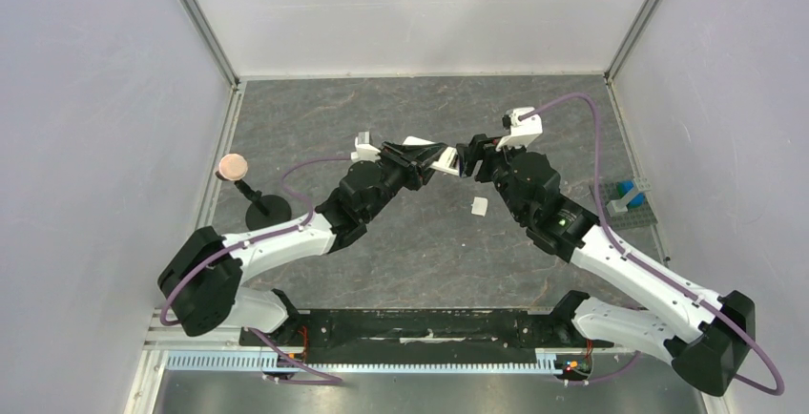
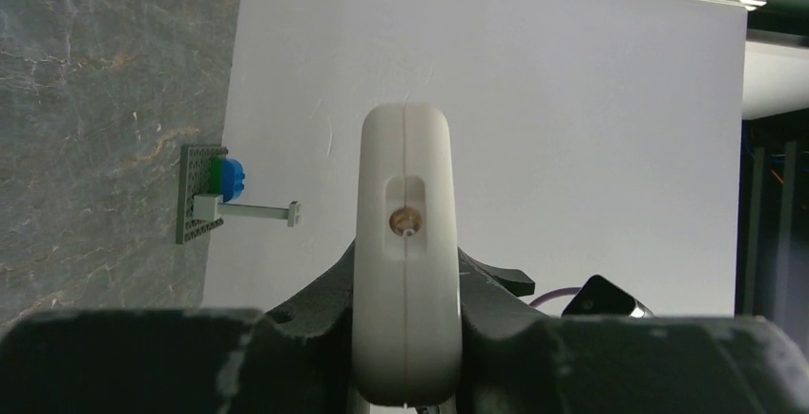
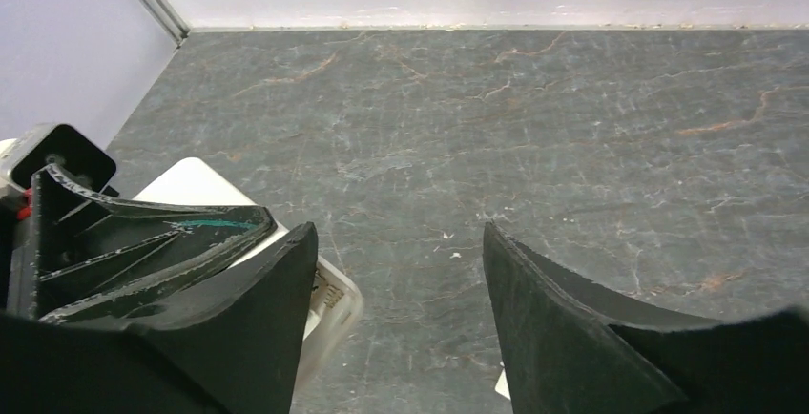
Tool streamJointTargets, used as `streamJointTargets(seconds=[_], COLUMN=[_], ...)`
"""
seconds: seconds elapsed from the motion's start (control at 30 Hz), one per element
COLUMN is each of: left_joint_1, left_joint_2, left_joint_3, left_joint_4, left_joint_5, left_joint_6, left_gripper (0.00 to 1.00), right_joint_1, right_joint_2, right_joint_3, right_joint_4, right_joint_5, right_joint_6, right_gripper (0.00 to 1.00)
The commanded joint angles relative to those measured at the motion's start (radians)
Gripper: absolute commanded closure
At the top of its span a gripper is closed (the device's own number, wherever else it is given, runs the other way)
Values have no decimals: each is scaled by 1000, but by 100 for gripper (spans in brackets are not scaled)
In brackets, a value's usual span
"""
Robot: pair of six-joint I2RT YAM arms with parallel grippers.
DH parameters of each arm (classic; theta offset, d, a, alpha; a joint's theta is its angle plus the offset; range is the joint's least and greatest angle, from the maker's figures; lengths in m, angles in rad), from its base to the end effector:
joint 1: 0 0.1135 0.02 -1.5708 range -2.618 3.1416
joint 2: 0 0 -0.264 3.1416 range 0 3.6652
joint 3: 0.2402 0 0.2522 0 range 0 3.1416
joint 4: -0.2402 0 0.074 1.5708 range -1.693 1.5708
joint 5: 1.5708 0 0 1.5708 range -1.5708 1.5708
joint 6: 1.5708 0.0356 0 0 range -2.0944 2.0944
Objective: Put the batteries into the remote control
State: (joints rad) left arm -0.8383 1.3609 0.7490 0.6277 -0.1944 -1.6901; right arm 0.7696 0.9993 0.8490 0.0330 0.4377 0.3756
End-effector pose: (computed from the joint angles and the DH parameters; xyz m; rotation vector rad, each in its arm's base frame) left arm 0.2117 -0.2251 0.2818 -0.9428 1.6290 -1.7590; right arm 0.1785 0.1519 0.3458 -0.0030 1.7009 0.4919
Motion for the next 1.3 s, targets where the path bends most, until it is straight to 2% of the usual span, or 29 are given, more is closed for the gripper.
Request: streamJointTargets(seconds=[0.0, 0.27, 0.47, 0.67, 0.73, 0.9, 1.17, 1.27], left_joint_1=[18, 21, 27, 47, 47, 48, 46, 47], left_joint_2=[-102, -152, -138, -105, -112, -144, -146, -140], left_joint_3=[64, -57, -187, -220, -212, -197, -186, -180], left_joint_4=[229, 273, 465, 581, 568, 514, 503, 509], left_joint_5=[-126, -52, 12, 81, 94, 107, 127, 139], left_joint_6=[-106, 123, 258, 292, 308, 350, 365, 367], left_gripper=[98, 98, 98, 98, 98, 98, 98, 98], right_joint_1=[31, -3, -166, -234, -237, -239, -240, -240], right_joint_2=[25, 33, 4, -1, -11, -36, -5, -7], right_joint_3=[-33, 144, 213, 207, 176, 118, 69, 45], right_joint_4=[-179, -233, -227, -198, -161, -105, -6, 36], right_joint_5=[-20, -133, -432, -734, -816, -872, -904, -897], right_joint_6=[-60, 117, 262, 336, 348, 379, 458, 491], right_gripper=[30, 17, 11, 10, 11, 13, 31, 35])
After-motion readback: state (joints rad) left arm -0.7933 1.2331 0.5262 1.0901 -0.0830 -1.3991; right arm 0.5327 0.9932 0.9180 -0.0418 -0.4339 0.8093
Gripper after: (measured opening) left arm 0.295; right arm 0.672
